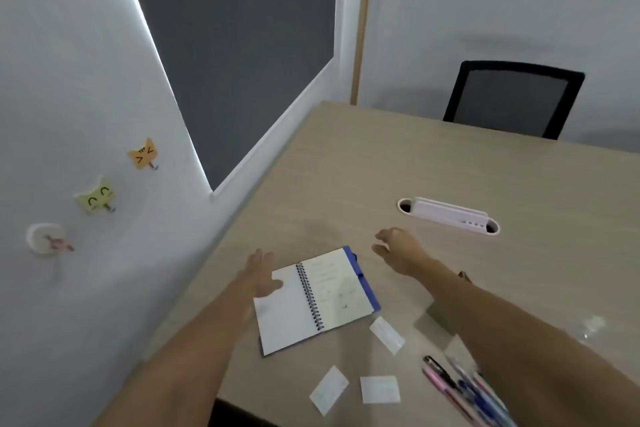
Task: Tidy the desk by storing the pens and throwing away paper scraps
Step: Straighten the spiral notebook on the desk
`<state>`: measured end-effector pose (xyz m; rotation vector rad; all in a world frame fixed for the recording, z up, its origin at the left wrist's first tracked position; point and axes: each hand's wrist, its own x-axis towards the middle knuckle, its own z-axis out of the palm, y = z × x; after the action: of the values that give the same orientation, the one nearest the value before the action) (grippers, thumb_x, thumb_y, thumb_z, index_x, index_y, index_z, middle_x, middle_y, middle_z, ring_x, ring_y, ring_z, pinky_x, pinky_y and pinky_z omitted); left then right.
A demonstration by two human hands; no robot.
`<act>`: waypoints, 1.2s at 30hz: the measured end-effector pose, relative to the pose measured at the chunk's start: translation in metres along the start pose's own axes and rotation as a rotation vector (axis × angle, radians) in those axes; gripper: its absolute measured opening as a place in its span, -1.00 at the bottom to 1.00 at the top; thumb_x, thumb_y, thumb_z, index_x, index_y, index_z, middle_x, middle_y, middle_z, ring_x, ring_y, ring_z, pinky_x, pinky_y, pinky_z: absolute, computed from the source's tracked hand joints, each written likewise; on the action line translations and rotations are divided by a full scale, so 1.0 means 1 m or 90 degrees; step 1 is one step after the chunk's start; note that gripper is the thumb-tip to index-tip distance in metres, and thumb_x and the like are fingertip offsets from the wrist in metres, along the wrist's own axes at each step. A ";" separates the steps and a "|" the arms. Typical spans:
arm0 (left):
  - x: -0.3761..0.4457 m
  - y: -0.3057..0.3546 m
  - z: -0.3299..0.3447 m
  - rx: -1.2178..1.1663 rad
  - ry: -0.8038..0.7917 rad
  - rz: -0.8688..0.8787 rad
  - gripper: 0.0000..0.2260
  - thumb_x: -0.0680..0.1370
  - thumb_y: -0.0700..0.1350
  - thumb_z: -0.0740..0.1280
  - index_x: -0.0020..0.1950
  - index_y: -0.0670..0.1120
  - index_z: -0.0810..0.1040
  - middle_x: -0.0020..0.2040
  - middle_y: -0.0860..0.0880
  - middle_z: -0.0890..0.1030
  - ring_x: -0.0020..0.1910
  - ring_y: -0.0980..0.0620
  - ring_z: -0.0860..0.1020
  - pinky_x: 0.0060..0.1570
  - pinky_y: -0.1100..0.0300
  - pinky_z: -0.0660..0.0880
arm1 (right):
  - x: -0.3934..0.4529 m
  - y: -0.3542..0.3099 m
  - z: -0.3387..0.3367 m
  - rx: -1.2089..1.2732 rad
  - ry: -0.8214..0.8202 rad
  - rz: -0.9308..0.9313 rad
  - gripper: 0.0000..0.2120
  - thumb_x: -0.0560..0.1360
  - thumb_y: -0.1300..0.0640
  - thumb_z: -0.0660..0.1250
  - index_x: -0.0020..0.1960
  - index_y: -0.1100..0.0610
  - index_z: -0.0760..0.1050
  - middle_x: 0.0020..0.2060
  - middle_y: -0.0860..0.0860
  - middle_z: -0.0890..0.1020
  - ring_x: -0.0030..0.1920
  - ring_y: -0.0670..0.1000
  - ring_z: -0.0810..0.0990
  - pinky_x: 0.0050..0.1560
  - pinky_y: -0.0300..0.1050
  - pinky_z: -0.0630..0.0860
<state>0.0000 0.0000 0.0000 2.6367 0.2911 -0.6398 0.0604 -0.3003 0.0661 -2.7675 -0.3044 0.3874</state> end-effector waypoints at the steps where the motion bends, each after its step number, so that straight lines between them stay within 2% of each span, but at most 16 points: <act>1: -0.002 -0.011 0.010 0.002 -0.009 -0.009 -0.25 0.51 0.04 0.33 0.55 -0.11 -0.03 0.59 -0.17 -0.12 0.57 -0.14 -0.10 0.51 -0.10 0.10 | -0.001 -0.002 0.016 -0.005 -0.028 0.025 -0.65 0.56 0.06 0.22 0.26 0.24 0.46 0.22 0.20 0.55 0.24 0.20 0.49 0.19 -0.03 0.41; 3: -0.006 -0.031 0.032 -0.033 -0.003 -0.036 -0.21 0.46 0.05 0.38 0.54 -0.12 0.02 0.56 -0.19 -0.01 0.56 -0.17 -0.01 0.48 -0.02 0.18 | -0.004 -0.001 0.050 0.032 -0.072 0.060 -0.81 0.53 0.12 0.24 0.03 0.23 0.51 0.00 0.18 0.59 0.10 0.20 0.54 -0.04 -0.11 0.39; 5: -0.014 -0.049 0.057 -0.038 -0.001 -0.053 -0.19 0.42 0.07 0.40 0.53 -0.11 0.05 0.53 -0.17 0.05 0.55 -0.15 0.05 0.45 0.02 0.23 | -0.014 -0.001 0.082 0.038 -0.121 0.109 -0.85 0.52 0.13 0.25 -0.20 0.15 0.38 -0.19 0.08 0.49 -0.06 0.14 0.49 -0.13 -0.14 0.30; 8: -0.020 -0.060 0.078 -0.003 -0.002 -0.055 -0.18 0.42 0.08 0.38 0.55 -0.06 0.01 0.58 -0.14 -0.02 0.57 -0.11 -0.03 0.49 0.00 0.17 | -0.018 -0.002 0.111 0.049 -0.123 0.150 -0.84 0.50 0.09 0.30 -0.06 0.19 0.43 -0.07 0.13 0.55 0.00 0.14 0.49 -0.07 -0.10 0.37; 11: -0.018 -0.064 0.085 -0.019 0.023 -0.039 -0.19 0.40 0.04 0.40 0.54 -0.03 0.05 0.58 -0.09 0.04 0.57 -0.11 -0.02 0.47 -0.04 0.19 | -0.018 0.000 0.131 0.112 -0.093 0.220 -0.64 0.44 0.10 0.39 0.13 0.25 0.39 0.04 0.17 0.54 0.09 0.18 0.51 -0.06 -0.08 0.38; 13: -0.015 -0.062 0.079 -0.039 0.023 -0.030 -0.19 0.37 0.00 0.43 0.53 -0.03 0.10 0.57 -0.08 0.07 0.56 -0.10 0.02 0.45 -0.02 0.19 | -0.016 0.001 0.135 0.176 -0.076 0.262 -0.63 0.40 0.16 0.43 0.09 0.25 0.36 -0.05 0.15 0.53 -0.01 0.17 0.52 -0.14 -0.09 0.38; 16: -0.009 -0.062 0.072 -0.063 0.026 -0.029 -0.18 0.32 -0.04 0.49 0.51 -0.04 0.17 0.56 -0.08 0.15 0.52 -0.13 0.11 0.44 0.01 0.22 | -0.013 -0.001 0.133 0.241 -0.074 0.302 -0.78 0.38 0.22 0.43 -0.07 0.21 0.43 -0.24 0.06 0.51 -0.13 0.12 0.51 -0.22 -0.10 0.47; 19: -0.006 -0.063 0.070 -0.168 0.057 -0.027 -0.23 0.31 -0.17 0.50 0.47 -0.10 0.27 0.49 -0.12 0.31 0.42 -0.16 0.29 0.38 0.01 0.33 | -0.016 -0.012 0.126 0.369 -0.008 0.296 -0.91 0.44 0.15 0.38 -0.09 0.16 0.56 -0.17 0.11 0.62 -0.09 0.15 0.60 -0.08 -0.03 0.56; 21: -0.008 -0.059 0.069 -0.377 0.081 -0.065 -0.37 0.38 -0.25 0.48 0.41 -0.14 0.34 0.32 -0.12 0.48 0.28 -0.11 0.47 0.25 0.05 0.43 | -0.023 -0.025 0.119 0.467 -0.003 0.237 -0.76 0.53 -0.01 0.25 -0.12 0.11 0.60 -0.11 0.08 0.66 -0.04 0.15 0.61 -0.09 0.00 0.51; 24: -0.016 -0.049 0.061 -0.538 0.113 -0.120 -0.68 0.58 -0.08 0.27 0.31 -0.13 0.42 0.17 -0.02 0.57 0.15 0.00 0.54 0.07 0.14 0.41 | -0.036 -0.050 0.117 0.571 -0.167 0.128 -0.53 0.57 -0.26 -0.05 0.14 -0.14 0.57 0.23 -0.10 0.49 0.26 -0.05 0.41 0.30 0.01 0.30; 26: -0.018 -0.048 0.058 -0.620 0.096 -0.139 -0.68 0.62 0.04 0.09 0.27 -0.06 0.47 0.19 0.02 0.59 0.18 0.01 0.55 0.12 0.06 0.42 | -0.042 -0.064 0.124 0.548 -0.249 0.052 -0.49 0.58 -0.26 -0.16 0.23 -0.19 0.50 0.31 -0.16 0.38 0.30 -0.15 0.27 0.33 -0.07 0.13; 29: -0.017 -0.047 0.055 -0.690 0.098 -0.126 -0.68 0.64 0.04 0.00 0.21 -0.02 0.47 0.13 0.01 0.58 0.13 -0.02 0.54 0.27 -0.02 0.39 | -0.050 -0.080 0.136 0.464 -0.320 -0.003 -0.53 0.61 -0.17 -0.10 0.26 -0.07 0.49 0.29 -0.10 0.45 0.26 -0.12 0.34 0.29 -0.12 0.21; 31: -0.016 -0.049 0.056 -0.634 0.107 -0.083 -0.73 0.64 0.04 0.00 0.13 0.03 0.45 0.12 0.03 0.56 0.16 -0.01 0.52 0.30 -0.04 0.37 | -0.048 -0.080 0.139 0.400 -0.279 -0.043 -0.62 0.62 -0.06 0.02 0.24 0.04 0.51 0.22 0.02 0.55 0.20 -0.02 0.46 0.22 -0.10 0.33; 33: -0.019 -0.048 0.058 -0.535 0.100 -0.039 -0.81 0.62 0.05 0.11 0.14 0.08 0.45 0.17 0.04 0.55 0.23 0.01 0.50 0.26 0.01 0.38 | -0.041 -0.066 0.142 0.317 -0.152 -0.035 -0.74 0.58 0.14 0.17 0.22 0.12 0.51 0.21 0.10 0.56 0.22 0.08 0.48 0.24 -0.04 0.39; 34: -0.021 -0.052 0.061 -0.519 0.070 -0.035 -0.75 0.56 0.08 0.25 0.21 0.07 0.44 0.23 0.00 0.52 0.30 -0.01 0.47 0.27 0.04 0.39 | -0.037 -0.054 0.143 0.259 -0.090 0.000 -0.70 0.52 0.24 0.21 0.23 0.11 0.49 0.26 0.11 0.52 0.29 0.11 0.43 0.30 0.00 0.37; 36: -0.019 -0.061 0.069 -0.393 -0.013 -0.005 -0.25 0.26 0.15 0.51 0.39 0.01 0.36 0.42 -0.10 0.31 0.44 -0.07 0.31 0.39 0.05 0.31 | -0.034 -0.026 0.140 0.152 -0.042 0.122 -0.55 0.43 0.34 0.23 0.28 0.07 0.43 0.36 0.14 0.37 0.38 0.17 0.28 0.38 0.08 0.31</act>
<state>-0.0617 0.0222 -0.0674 2.0377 0.4164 -0.4806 -0.0176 -0.2443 -0.0445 -2.5590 -0.0048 0.5275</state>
